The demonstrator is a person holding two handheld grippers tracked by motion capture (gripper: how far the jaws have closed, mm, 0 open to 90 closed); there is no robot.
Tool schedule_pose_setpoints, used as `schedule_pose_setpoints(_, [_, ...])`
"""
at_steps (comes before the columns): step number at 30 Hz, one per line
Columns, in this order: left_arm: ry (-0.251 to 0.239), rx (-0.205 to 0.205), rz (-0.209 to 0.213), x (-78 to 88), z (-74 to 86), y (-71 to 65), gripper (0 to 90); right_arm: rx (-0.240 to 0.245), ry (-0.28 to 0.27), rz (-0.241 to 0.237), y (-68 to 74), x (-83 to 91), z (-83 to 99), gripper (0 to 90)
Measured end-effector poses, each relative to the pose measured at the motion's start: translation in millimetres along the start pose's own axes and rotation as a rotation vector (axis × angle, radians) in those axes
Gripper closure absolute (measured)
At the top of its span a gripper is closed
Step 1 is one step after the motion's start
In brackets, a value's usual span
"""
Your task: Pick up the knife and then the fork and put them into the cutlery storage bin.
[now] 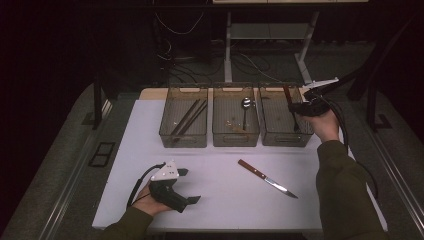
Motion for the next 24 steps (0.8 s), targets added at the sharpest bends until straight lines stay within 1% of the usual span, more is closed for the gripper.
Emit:
schedule_pose_setpoints(8, [0.003,-0.002,0.001,0.0,0.1,0.1,0.0,-0.001,0.026,-0.009,-1.5,-5.8,7.3,77.4])
schedule_pose_setpoints(10, [0.003,0.0,0.001,-0.2,0.1,0.0,0.0,0.008,0.033,-0.003,-0.8,-7.9,8.6,77.3])
schedule_pose_setpoints(14, [0.004,0.0,0.003,-0.3,0.2,-0.2,0.0,0.008,0.051,-0.003,0.8,-12.3,11.5,77.1])
schedule_pose_setpoints(17, [0.003,0.0,0.003,-0.3,0.2,-0.2,0.0,0.001,0.046,-0.004,0.8,-14.1,12.6,76.2])
schedule_pose_setpoints(18, [0.004,0.0,0.003,-0.3,0.2,-0.2,0.0,-0.008,0.046,-0.015,0.8,-14.7,12.7,75.2])
schedule_pose_setpoints(19, [0.003,0.0,0.003,-0.3,0.2,-0.2,0.0,-0.012,0.049,-0.025,0.8,-15.2,12.7,71.7])
schedule_pose_setpoints(20, [0.004,0.0,0.003,-0.3,0.2,-0.2,0.0,-0.014,0.045,-0.014,0.7,-15.0,12.4,67.6])
schedule_pose_setpoints(21, [0.003,-0.001,0.003,-0.2,0.1,-0.2,0.0,-0.02,0.042,-0.014,0.4,-14.4,12.1,64.3])
schedule_pose_setpoints(24, [0.004,-0.002,0.002,-0.3,0.1,-0.4,0.0,-0.044,0.007,-0.037,-0.3,-9.3,9.9,57.8])
Point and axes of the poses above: each handheld gripper's, and its own axes: x roughly backward along the jaws, z roughly out of its underside, y roughly to its left, the point moved 3 cm from there along -x, roughly forward along the jaws, and after that the axes turned 3 degrees about -x, right-handed, at the moved point
